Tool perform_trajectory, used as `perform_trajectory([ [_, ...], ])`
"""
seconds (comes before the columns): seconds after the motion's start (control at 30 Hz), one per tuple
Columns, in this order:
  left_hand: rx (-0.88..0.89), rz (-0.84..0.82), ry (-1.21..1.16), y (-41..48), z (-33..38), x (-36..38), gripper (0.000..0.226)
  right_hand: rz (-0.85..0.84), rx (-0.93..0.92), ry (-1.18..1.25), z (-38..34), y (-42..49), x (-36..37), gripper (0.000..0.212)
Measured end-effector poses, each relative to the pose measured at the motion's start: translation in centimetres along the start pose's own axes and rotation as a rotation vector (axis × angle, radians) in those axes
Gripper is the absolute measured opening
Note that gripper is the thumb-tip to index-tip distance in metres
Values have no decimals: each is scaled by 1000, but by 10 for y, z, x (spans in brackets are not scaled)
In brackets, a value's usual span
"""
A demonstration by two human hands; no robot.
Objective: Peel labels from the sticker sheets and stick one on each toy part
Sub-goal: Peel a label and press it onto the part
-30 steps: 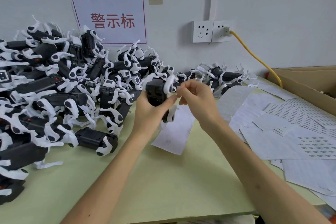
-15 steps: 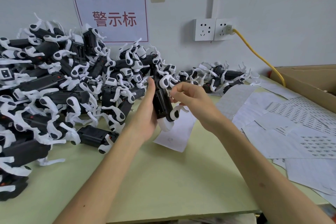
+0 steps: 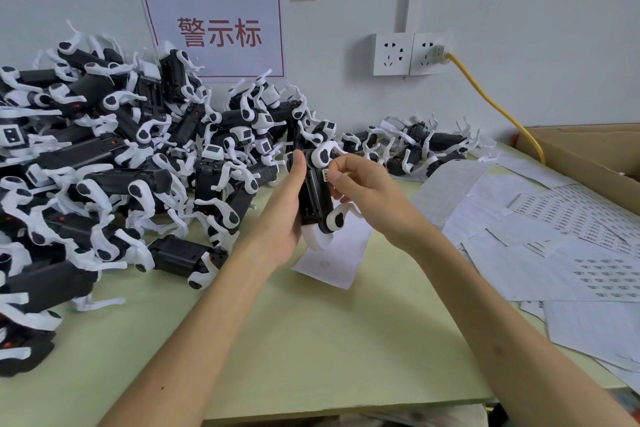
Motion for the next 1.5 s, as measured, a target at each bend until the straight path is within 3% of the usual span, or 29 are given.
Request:
perform_trajectory([
  [0.3, 28, 0, 7, -2, 0, 4, 61, 40, -14, 14, 2, 0, 4, 18],
  [1.07, 21, 28, 32, -4, 3, 5, 79, 92, -39, -13, 3, 0, 6, 14],
  [1.3, 20, 38, -13, -4, 3, 4, 77, 148, 80, 118, 4, 1, -3, 30],
  [1.5, -20, -70, -133, -4, 3, 8, 71, 18, 116, 260, 4, 0, -1, 21],
])
Point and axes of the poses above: each hand's wrist, its own y-axis towards the middle knuckle, its own x-axis out of the palm, z = x × y, the point moved 1 cm from there along y, towards the middle knuckle, and after that the axes turned 4 degrees about y, right-handed, at the moved point
